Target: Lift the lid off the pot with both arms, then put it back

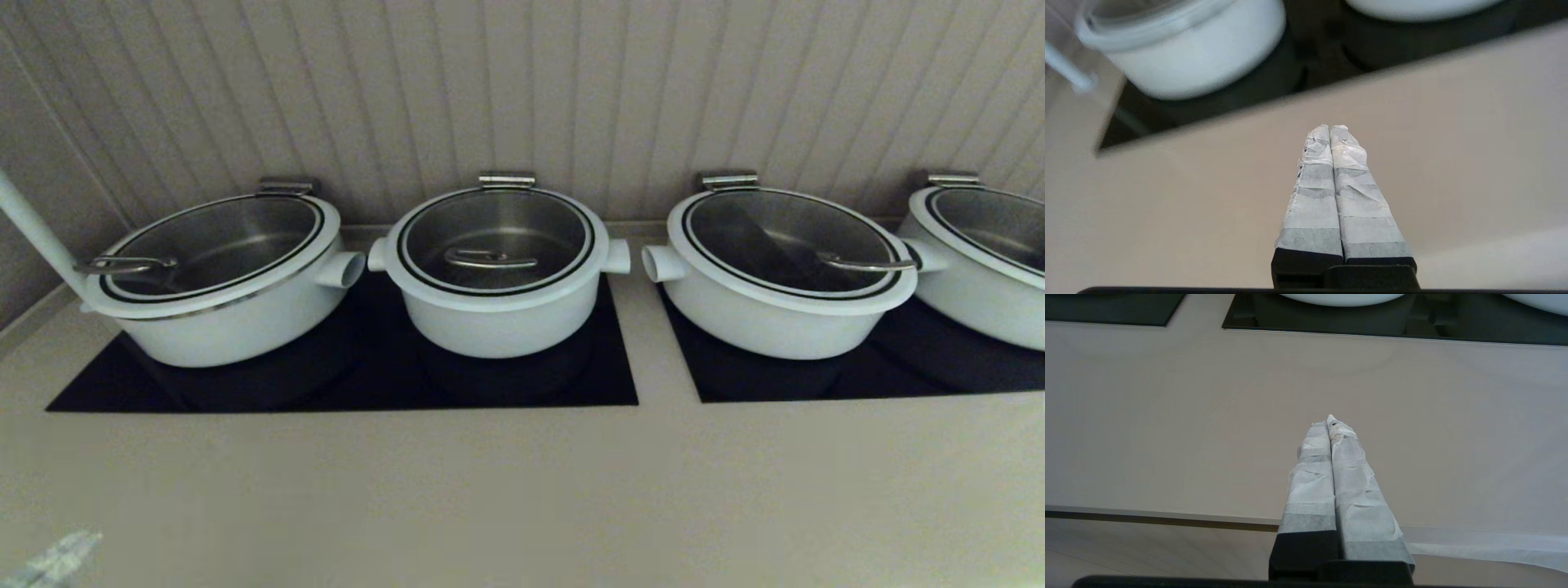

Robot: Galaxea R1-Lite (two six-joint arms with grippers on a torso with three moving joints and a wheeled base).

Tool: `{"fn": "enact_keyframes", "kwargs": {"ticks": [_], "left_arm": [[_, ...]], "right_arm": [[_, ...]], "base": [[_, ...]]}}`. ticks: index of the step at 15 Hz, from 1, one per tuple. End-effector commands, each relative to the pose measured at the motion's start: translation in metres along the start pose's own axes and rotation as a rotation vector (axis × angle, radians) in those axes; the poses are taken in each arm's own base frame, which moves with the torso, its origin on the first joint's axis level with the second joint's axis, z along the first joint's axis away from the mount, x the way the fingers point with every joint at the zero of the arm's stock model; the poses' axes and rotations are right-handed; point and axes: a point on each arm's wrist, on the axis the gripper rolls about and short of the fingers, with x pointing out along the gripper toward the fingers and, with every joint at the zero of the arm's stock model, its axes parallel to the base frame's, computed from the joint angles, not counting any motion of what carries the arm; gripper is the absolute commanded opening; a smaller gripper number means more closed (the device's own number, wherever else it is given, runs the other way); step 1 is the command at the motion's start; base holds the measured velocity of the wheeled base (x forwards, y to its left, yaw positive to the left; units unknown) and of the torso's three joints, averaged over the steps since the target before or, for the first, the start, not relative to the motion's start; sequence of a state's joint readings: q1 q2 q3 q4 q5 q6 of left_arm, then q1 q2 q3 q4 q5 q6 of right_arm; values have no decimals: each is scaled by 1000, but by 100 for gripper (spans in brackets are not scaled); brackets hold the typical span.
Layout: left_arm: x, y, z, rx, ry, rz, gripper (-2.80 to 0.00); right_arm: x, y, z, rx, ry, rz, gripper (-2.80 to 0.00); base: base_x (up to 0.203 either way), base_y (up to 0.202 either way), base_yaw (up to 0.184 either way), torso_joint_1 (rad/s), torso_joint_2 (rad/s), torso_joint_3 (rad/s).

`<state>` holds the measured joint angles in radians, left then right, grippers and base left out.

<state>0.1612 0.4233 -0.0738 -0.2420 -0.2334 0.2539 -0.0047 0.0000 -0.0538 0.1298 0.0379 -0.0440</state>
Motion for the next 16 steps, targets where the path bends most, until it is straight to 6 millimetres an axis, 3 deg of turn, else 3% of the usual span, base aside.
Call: {"fn": "enact_keyframes", "kwargs": {"ticks": [1,6,12,16], "left_arm": [[-15,-8,-23,5,-28,55,-280],[-15,-9,-33,-61,45,25,-280],[-36,-14,-51,-60,-72,41,-280],[-36,-14,-51,-80,-76,46,-280]], "right_arm": [[0,0,0,0,3,1,-280],[0,0,0,0,2,1,-280],[0,0,0,0,4,1,-280],[0,0,0,0,2,1,-280]], "base": [[0,0,0,0,0,0],[0,0,0,0,0,0],[0,0,0,0,0,0],[0,0,0,0,0,0]]}}
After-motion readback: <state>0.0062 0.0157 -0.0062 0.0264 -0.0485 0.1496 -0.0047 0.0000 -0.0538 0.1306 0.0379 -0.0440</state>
